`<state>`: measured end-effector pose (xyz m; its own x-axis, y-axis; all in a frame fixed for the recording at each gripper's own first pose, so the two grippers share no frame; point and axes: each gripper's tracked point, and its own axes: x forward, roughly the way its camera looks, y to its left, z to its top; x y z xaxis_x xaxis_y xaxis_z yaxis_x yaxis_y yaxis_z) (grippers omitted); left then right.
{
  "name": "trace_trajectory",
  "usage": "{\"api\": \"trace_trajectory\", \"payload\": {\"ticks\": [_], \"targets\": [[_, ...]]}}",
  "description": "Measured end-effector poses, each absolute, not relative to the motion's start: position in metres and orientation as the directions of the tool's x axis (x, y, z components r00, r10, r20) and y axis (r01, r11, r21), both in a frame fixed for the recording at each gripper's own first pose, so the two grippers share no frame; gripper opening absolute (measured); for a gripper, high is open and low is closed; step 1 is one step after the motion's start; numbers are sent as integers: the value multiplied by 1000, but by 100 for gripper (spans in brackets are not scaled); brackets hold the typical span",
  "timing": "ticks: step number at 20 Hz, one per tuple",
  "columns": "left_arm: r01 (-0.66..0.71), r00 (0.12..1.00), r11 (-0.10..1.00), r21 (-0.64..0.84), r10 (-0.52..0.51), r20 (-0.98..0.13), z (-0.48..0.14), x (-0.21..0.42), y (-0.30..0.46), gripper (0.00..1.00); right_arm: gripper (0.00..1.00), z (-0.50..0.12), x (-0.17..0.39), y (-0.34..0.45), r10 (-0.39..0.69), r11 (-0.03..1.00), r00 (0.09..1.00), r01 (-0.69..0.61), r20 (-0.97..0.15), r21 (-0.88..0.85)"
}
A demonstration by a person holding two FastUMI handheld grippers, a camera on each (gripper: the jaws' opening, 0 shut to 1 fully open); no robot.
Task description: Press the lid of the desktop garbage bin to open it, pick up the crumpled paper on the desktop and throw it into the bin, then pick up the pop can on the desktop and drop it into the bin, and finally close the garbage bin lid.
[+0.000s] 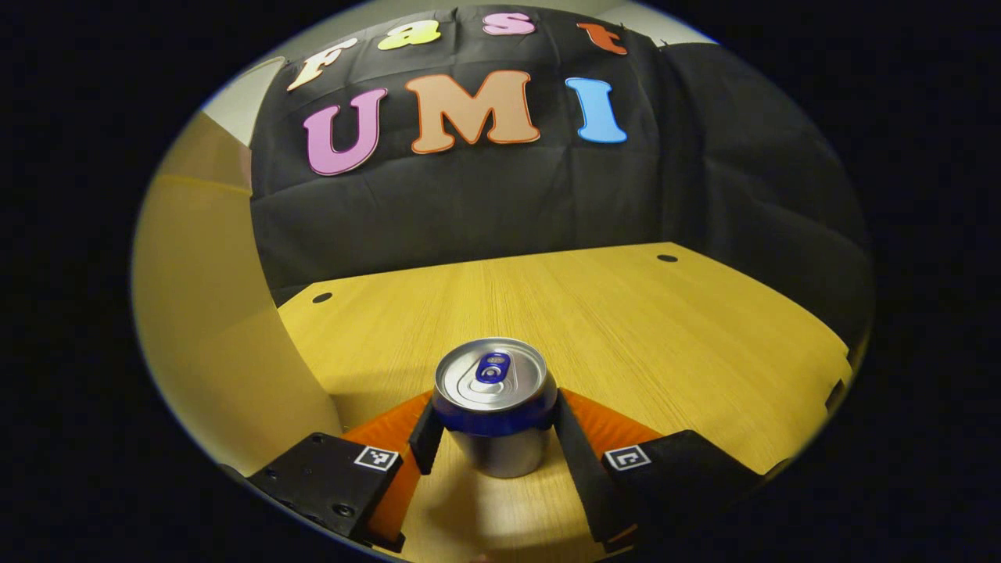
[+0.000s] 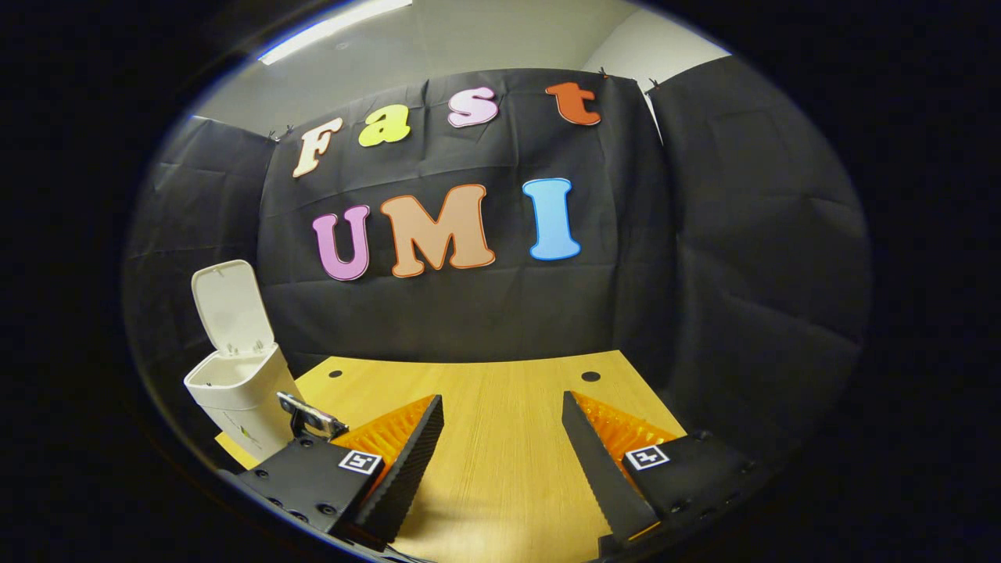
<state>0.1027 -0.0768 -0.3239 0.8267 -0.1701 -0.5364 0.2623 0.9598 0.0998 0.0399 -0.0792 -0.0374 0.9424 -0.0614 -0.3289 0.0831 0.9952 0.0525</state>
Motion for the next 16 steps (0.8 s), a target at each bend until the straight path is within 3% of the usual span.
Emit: {"api": "trace_trajectory", "payload": {"ticks": [4, 10, 16], "targets": [[258, 832, 964, 69, -185, -523, -305, 103, -80, 78, 96, -41, 43, -75, -50, 996, 941, 74, -334, 57], [230, 885, 973, 9, -206, -417, -219, 112, -85, 78, 97, -56, 49, -65, -18, 996, 933, 50, -359, 80], [211, 964, 977, 16, -205, -172, -77, 132, -75, 76, 97, -69, 52, -63, 2, 995, 925, 37, -380, 97]]}}
